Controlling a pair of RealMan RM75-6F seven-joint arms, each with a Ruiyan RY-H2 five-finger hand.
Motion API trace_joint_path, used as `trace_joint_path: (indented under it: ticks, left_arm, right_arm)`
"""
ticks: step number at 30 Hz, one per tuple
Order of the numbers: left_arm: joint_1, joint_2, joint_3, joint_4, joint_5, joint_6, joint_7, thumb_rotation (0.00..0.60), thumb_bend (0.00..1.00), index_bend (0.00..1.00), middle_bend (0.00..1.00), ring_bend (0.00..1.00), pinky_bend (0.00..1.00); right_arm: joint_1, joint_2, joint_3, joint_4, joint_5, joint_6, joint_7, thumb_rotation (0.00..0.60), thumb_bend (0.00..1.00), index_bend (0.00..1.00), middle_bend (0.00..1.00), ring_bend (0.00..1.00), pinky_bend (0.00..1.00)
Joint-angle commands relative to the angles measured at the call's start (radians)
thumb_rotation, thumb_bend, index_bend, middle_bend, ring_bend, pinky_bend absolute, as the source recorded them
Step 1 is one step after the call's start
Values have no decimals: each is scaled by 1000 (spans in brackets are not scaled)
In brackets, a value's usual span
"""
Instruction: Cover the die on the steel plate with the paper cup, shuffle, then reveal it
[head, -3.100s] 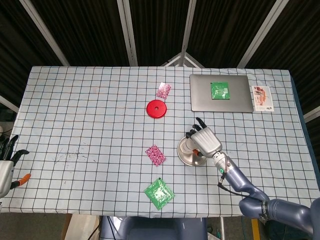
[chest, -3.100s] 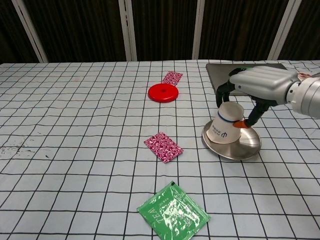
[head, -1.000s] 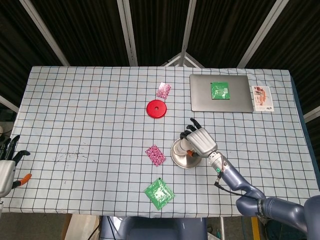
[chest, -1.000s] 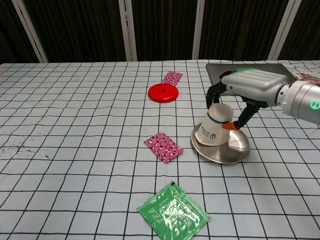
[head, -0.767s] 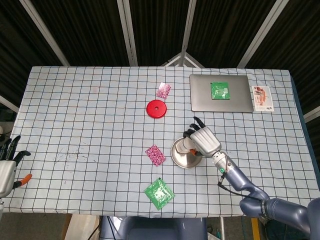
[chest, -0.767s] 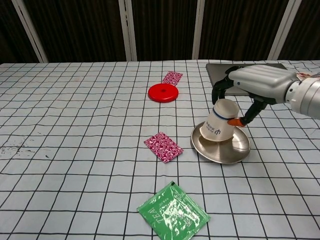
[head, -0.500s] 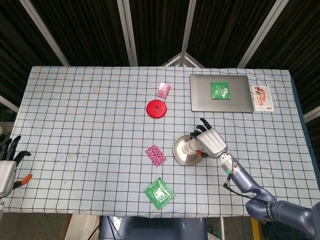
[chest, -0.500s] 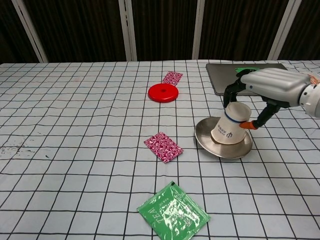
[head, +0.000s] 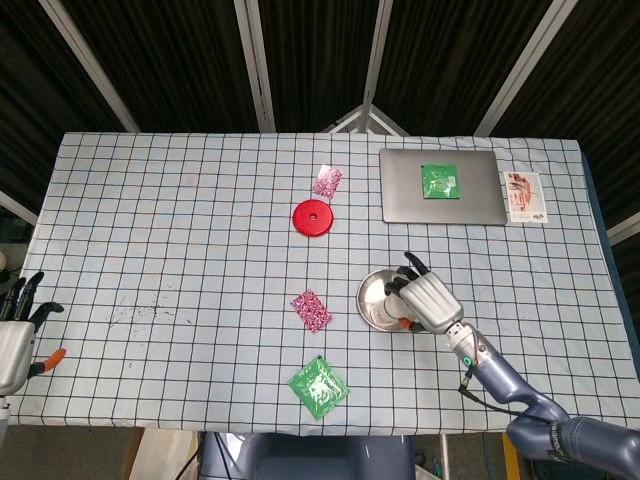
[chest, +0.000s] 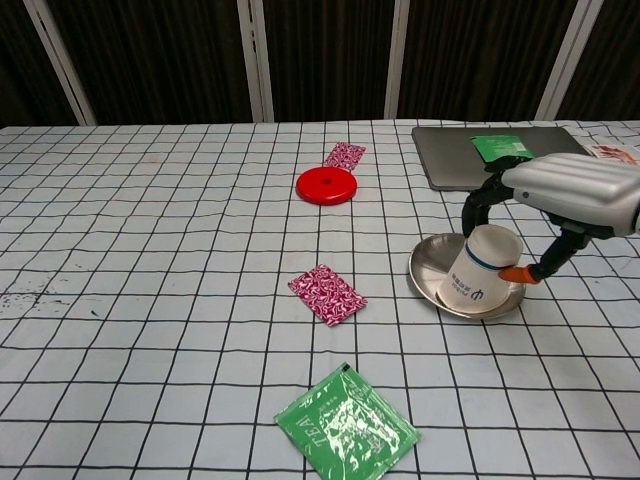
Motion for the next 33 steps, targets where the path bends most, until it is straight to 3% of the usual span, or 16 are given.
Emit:
trace_joint_path:
  ticks: [1, 18, 33]
  left_arm:
    - [0, 0, 1, 0, 1, 0, 0, 600, 236, 352, 0, 0, 128]
    - [-1, 0, -4, 4, -7, -1, -2, 600, 235, 357, 0, 0, 128]
    - [2, -18, -7, 0, -23, 4, 47, 600, 236, 358, 0, 0, 128]
  right_arm:
    - [3, -2, 3, -7, 0, -5, 2, 600, 424, 570, 508, 231, 0]
    - [38, -84, 35, 85, 13, -52, 48, 600, 423, 573, 507, 231, 0]
    - [44, -130, 55, 283, 11, -44, 185, 600, 424, 575, 507, 231, 0]
